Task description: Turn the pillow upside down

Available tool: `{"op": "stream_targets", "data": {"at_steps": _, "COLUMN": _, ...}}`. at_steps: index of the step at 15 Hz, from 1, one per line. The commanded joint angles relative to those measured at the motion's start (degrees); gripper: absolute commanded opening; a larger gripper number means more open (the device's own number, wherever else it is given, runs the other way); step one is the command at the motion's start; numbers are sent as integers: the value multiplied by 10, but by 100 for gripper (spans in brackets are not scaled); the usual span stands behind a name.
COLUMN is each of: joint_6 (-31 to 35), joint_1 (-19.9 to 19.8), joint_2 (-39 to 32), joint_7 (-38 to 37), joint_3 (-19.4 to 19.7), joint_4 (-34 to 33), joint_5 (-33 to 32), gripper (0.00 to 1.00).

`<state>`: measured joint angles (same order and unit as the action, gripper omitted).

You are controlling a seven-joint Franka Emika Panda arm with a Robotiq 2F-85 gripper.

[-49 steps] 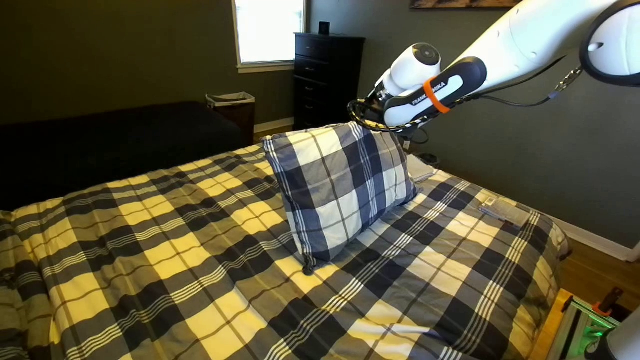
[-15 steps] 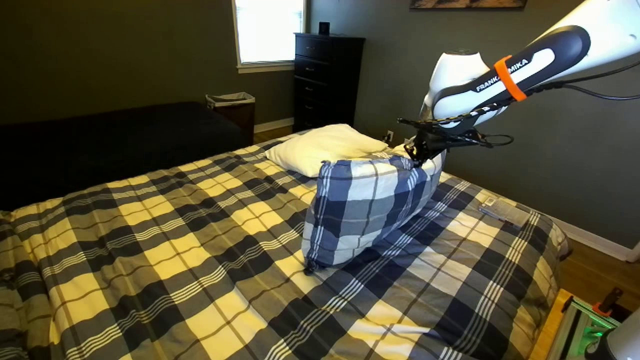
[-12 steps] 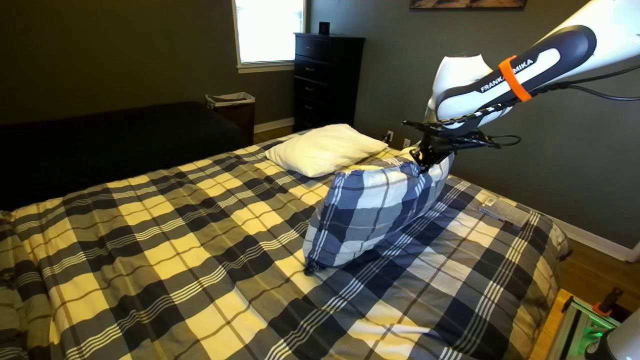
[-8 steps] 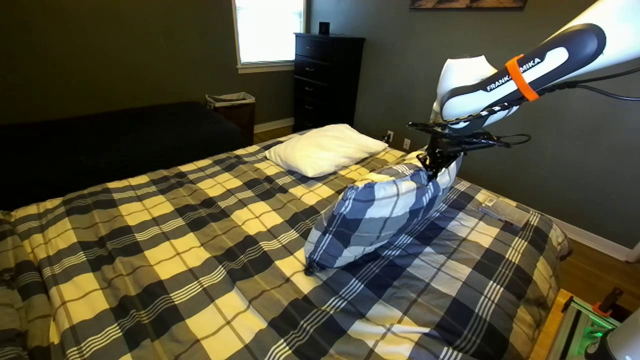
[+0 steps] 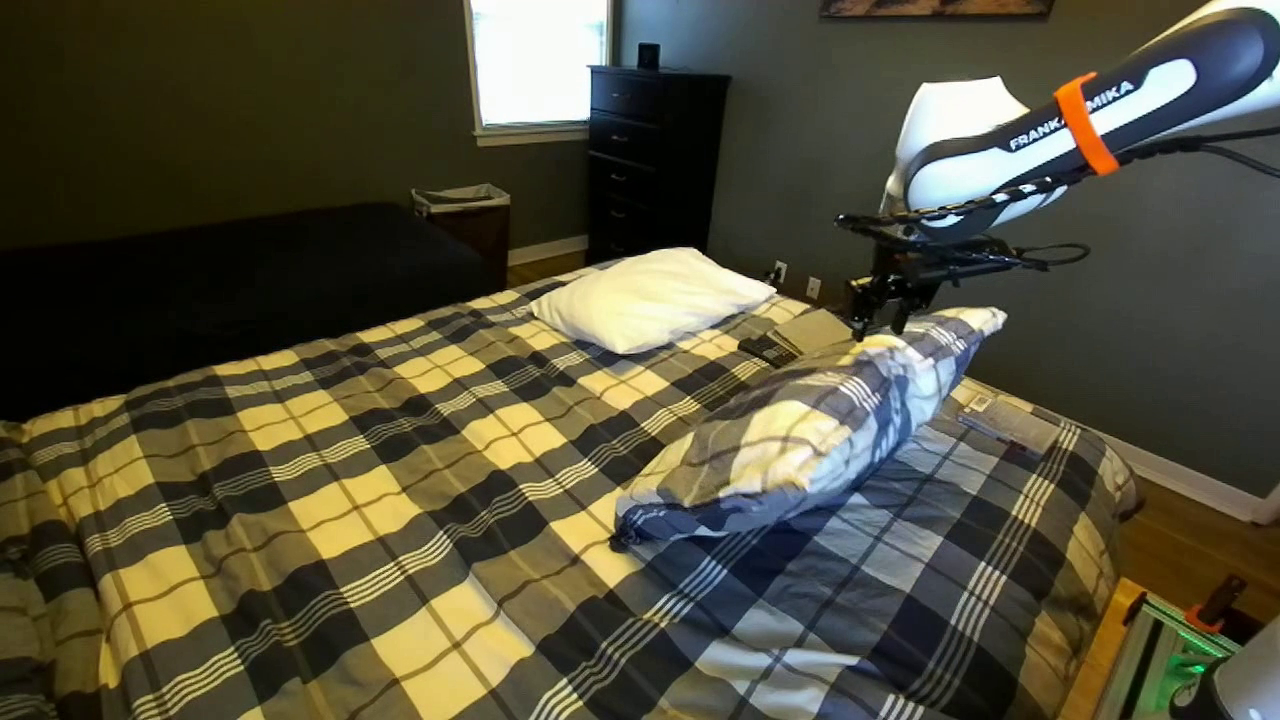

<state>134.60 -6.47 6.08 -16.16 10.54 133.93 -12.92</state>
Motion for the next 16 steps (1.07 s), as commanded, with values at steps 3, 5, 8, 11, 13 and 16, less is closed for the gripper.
{"op": "stream_targets", "data": {"at_steps": 3, "joint_6": -44, "joint_1": -12, "joint_2": 54, "joint_7": 32, "joint_3": -16, "joint_4": 0, "joint_5": 22, "gripper": 100}}
{"op": "stream_targets", "data": {"at_steps": 5, "joint_6": -57, "joint_1": -13, "joint_2": 64, "joint_7": 41, "joint_3": -17, "joint_4": -6, "joint_5": 32, "gripper": 100}}
{"op": "stream_targets", "data": {"at_steps": 8, "joint_6": -100, "joint_1": -14, "joint_2": 74, "joint_7": 49, "joint_3": -17, "joint_4": -21, "joint_5": 55, "gripper": 100}}
{"op": "stream_targets", "data": {"at_steps": 11, "joint_6": -138, "joint_1": -17, "joint_2": 83, "joint_7": 48, "joint_3": -17, "joint_4": -40, "joint_5": 67, "gripper": 100}}
{"op": "stream_targets", "data": {"at_steps": 13, "joint_6": -169, "joint_1": -19, "joint_2": 90, "joint_7": 49, "joint_3": -17, "joint_4": -53, "joint_5": 72, "gripper": 100}}
{"op": "stream_targets", "data": {"at_steps": 16, "joint_6": -198, "joint_1": -21, "joint_2": 98, "joint_7": 54, "joint_3": -16, "joint_4": -70, "joint_5": 79, "gripper": 100}}
